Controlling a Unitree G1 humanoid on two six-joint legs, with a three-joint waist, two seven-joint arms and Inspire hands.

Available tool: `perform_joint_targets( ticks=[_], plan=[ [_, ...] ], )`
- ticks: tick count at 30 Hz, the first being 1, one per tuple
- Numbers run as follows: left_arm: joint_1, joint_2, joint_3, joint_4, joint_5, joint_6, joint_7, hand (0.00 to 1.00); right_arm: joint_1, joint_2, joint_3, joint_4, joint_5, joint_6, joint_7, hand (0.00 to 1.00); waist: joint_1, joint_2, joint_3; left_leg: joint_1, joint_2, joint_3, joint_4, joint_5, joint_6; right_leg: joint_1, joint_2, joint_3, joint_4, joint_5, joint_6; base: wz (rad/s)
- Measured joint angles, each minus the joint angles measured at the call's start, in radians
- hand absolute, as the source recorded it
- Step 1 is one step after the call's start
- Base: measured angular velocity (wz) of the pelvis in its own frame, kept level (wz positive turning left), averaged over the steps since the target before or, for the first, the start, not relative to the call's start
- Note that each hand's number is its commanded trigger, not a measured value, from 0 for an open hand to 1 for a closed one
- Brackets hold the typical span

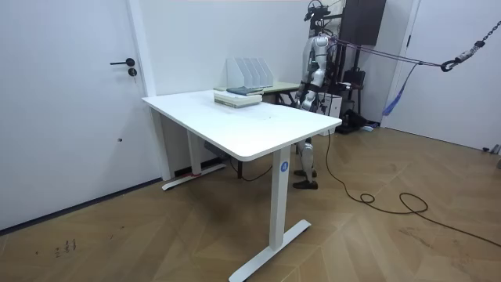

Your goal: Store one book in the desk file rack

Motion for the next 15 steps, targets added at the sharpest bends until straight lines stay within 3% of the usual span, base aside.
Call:
perform_joint_targets(
  ticks=[15],
  plan=[
    [0.001,0.0,-0.001,-0.002,0.0,-0.001,0.013,0.0,0.0,0.001,0.0,0.0,-0.024,-0.007,-0.007,0.0,0.001,-0.005,-0.0004,0.002,-0.004,-0.001,0.0,0.0,0.0,0.002,0.0,-0.001,-0.001,0.0,0.0,0.0]
  ],
)
